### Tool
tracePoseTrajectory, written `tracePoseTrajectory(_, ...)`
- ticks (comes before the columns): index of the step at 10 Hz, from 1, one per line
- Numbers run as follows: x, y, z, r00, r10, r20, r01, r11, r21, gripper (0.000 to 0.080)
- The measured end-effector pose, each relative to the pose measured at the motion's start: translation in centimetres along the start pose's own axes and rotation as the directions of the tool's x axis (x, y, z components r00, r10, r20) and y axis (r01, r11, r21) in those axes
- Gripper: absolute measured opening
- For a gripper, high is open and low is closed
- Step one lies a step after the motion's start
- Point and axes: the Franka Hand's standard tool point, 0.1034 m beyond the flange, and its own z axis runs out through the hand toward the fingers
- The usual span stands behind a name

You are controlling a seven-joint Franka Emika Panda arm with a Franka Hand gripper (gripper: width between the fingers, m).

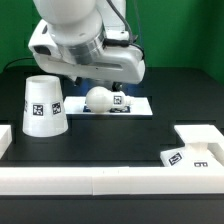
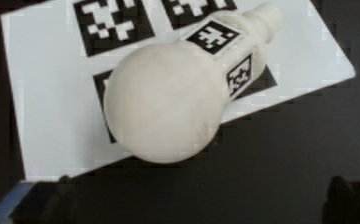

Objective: Assemble lamp

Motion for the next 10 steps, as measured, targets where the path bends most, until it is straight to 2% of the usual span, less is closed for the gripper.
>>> tracePoseTrajectory(3, -0.6, -0.7, -0.7, 1.000, -0.014, -0.004, 0.014, 1.000, -0.002, 0.0699)
tracePoseTrajectory(6, -0.7, -0.9, -0.6, 1.000, -0.015, -0.001, 0.015, 1.000, -0.005, 0.0699)
tracePoseTrajectory(8, -1.5, -2.8, -0.5, 0.999, -0.039, -0.005, 0.039, 0.999, -0.025, 0.0699)
tracePoseTrajectory(10, -1.9, -3.3, -0.4, 0.998, -0.065, -0.005, 0.065, 0.997, -0.032, 0.0699)
